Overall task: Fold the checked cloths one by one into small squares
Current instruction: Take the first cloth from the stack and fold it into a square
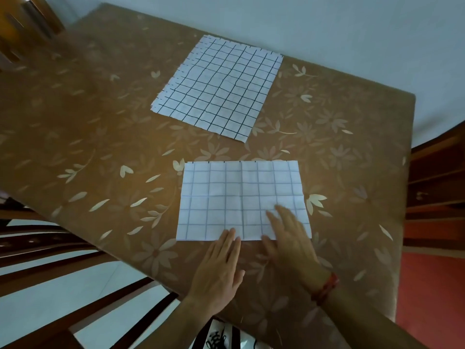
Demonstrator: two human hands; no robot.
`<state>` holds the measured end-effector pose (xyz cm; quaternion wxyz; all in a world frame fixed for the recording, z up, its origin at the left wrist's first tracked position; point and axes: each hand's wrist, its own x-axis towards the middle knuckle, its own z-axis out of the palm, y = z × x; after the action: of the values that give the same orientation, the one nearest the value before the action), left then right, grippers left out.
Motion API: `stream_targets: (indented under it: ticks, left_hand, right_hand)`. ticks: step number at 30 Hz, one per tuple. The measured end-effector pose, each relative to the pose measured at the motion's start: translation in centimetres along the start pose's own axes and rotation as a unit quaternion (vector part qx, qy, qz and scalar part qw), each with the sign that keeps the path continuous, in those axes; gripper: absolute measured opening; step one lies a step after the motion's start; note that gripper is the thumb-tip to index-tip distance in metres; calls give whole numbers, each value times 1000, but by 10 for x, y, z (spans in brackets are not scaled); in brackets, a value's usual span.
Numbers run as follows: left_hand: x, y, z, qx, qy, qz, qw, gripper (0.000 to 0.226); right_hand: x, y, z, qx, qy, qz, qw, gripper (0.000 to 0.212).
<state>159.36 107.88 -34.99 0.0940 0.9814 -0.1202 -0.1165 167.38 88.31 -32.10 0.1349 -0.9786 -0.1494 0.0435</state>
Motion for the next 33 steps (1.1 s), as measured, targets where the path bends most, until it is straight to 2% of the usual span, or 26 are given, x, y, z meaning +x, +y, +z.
stream_targets:
  ticks: [4, 6, 10, 19, 24, 33]
  left_hand:
    - [-1, 1, 4, -10, -6, -2, 1000, 71]
    - [1, 0, 5, -10, -8, -5, 1000, 72]
    - [3, 0, 7, -3, -16, -14, 1000, 73]
    - [9, 3, 3, -5, -2, -25, 1000, 67]
    - [11, -2, 3, 0, -8, -44, 999, 67]
    - [-8, -44, -2, 1, -23, -107, 994, 82]
  right_hand:
    - [-23, -19, 18, -38, -69, -89, 993, 55]
    - [-24, -21, 21, -42, -89, -97, 990, 63]
    - [-23, -23, 24, -57, -123, -94, 986, 75]
    - [-19, -28, 29, -72, -135, -90, 984, 60]
    - [-15, -23, 30, -87, -138, -103, 981, 67]
    - [-23, 9, 18, -88, -154, -57, 983, 82]
